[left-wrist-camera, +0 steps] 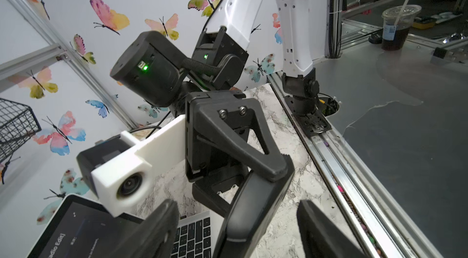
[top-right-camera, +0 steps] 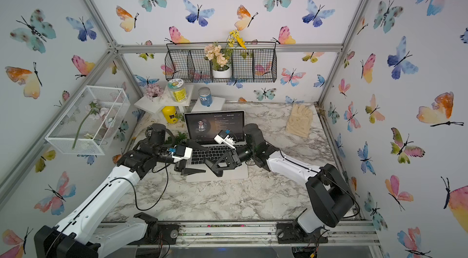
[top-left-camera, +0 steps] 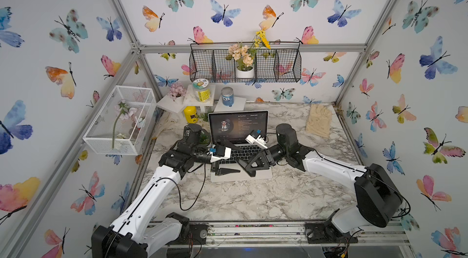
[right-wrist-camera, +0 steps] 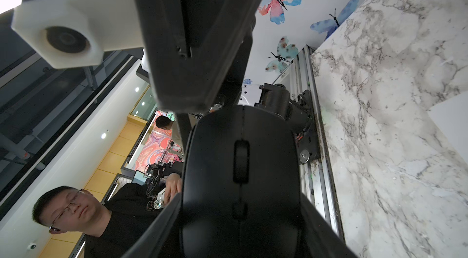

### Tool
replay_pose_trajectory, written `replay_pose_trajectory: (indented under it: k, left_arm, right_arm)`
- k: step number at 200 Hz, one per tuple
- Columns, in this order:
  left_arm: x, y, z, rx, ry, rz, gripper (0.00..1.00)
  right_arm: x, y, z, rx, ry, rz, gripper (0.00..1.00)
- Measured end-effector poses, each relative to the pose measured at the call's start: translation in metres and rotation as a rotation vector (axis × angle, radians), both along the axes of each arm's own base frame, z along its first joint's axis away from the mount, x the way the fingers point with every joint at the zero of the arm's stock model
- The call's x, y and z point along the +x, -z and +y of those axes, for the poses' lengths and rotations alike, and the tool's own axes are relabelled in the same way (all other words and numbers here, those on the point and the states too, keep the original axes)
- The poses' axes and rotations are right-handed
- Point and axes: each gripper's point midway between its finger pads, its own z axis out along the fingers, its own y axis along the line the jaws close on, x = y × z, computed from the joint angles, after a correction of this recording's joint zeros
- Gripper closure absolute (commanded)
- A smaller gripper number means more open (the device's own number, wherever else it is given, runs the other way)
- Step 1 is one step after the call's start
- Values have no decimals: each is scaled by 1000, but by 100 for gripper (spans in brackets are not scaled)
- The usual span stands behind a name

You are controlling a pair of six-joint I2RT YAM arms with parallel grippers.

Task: Remove the wireless mouse receiver from the laptop
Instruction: Pick up the mouse from the center of the board.

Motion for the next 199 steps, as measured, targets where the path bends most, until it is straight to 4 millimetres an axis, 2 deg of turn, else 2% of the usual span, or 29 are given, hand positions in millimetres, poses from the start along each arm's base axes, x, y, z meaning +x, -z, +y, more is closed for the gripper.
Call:
replay_pose_trajectory:
  k: [29, 51, 69, 79, 95, 126, 149, 169, 191, 199]
  left_arm:
    - [-4, 6, -2, 6, 30, -2, 33]
    - [-6, 7, -2, 8, 39, -9, 48]
    - [-7, 8, -2, 6, 45, -10, 69]
    - [-8, 8, -2, 2, 53, -11, 85]
    - [-12, 8, -1, -3, 71, -17, 100]
    - [-13, 8, -2, -4, 79, -11, 100]
    - [-9, 9, -4, 1, 57, 43, 100]
    - [-1, 11, -6, 7, 11, 129, 100]
    - [13, 15, -8, 25, -70, 250, 100]
    - [20, 15, -10, 27, -110, 313, 100]
  right_arm:
    - [0, -6, 2, 12, -9, -10, 53]
    - [0, -8, 3, 18, -13, -16, 53]
    - [0, -7, 3, 17, -20, -11, 53]
    - [-2, -5, 3, 14, -36, -1, 53]
    - [-6, -6, -2, 4, -68, 36, 50]
    - [-6, -6, -3, -1, -74, 45, 22]
    - [9, -12, 1, 3, -6, -20, 9]
    - [47, -19, -6, -24, 169, -114, 4]
    - [98, -26, -33, -106, 493, -268, 1]
    - [106, -31, -44, -120, 583, -323, 1]
